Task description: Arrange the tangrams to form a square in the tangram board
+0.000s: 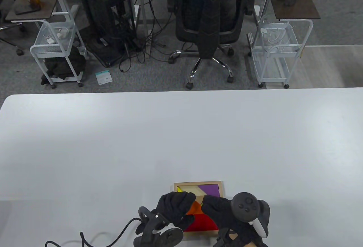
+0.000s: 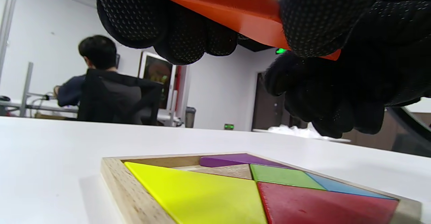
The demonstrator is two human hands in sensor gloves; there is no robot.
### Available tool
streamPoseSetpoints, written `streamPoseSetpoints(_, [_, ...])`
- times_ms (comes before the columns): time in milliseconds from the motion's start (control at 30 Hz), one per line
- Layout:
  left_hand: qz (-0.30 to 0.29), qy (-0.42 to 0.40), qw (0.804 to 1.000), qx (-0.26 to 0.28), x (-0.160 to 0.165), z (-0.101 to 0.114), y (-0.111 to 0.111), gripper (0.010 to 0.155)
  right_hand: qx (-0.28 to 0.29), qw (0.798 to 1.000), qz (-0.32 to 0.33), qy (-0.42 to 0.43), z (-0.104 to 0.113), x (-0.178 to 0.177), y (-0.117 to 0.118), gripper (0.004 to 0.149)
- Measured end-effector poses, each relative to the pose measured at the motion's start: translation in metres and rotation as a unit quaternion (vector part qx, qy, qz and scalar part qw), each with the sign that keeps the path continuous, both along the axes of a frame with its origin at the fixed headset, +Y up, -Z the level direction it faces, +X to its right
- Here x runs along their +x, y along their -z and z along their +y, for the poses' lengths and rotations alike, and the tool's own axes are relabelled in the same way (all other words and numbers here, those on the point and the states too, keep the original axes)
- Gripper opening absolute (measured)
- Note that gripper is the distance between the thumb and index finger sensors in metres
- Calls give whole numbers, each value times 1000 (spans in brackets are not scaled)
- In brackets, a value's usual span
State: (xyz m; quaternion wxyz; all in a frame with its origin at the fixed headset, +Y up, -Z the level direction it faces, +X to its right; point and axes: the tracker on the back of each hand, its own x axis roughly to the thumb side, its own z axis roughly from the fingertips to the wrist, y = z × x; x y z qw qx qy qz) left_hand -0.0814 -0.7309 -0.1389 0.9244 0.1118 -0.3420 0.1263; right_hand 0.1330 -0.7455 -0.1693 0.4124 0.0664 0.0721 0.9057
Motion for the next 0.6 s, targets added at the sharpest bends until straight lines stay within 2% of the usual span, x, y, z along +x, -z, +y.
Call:
streamPoseSetpoints(200, [-1, 1, 1000, 2, -4, 0, 0, 67, -48, 999, 19, 14, 1, -12, 9, 47])
streamPoseSetpoints(300, [19, 4, 1000, -10, -10, 0, 3, 67, -89, 995, 23, 38, 2, -16, 18, 46])
streamPoseSetpoints(367, [52, 15, 998, -25, -19, 2, 6, 73, -118, 992, 10, 42, 4, -18, 27, 46])
streamPoseSetpoints(500, [119, 51, 991, -20, -42, 3, 15, 76, -126, 989, -25, -67, 8, -20, 46, 45])
streamPoseSetpoints(600, [166, 79, 981, -53, -61, -2, 26, 75, -116, 979, -63, -154, 3, -26, 55, 45])
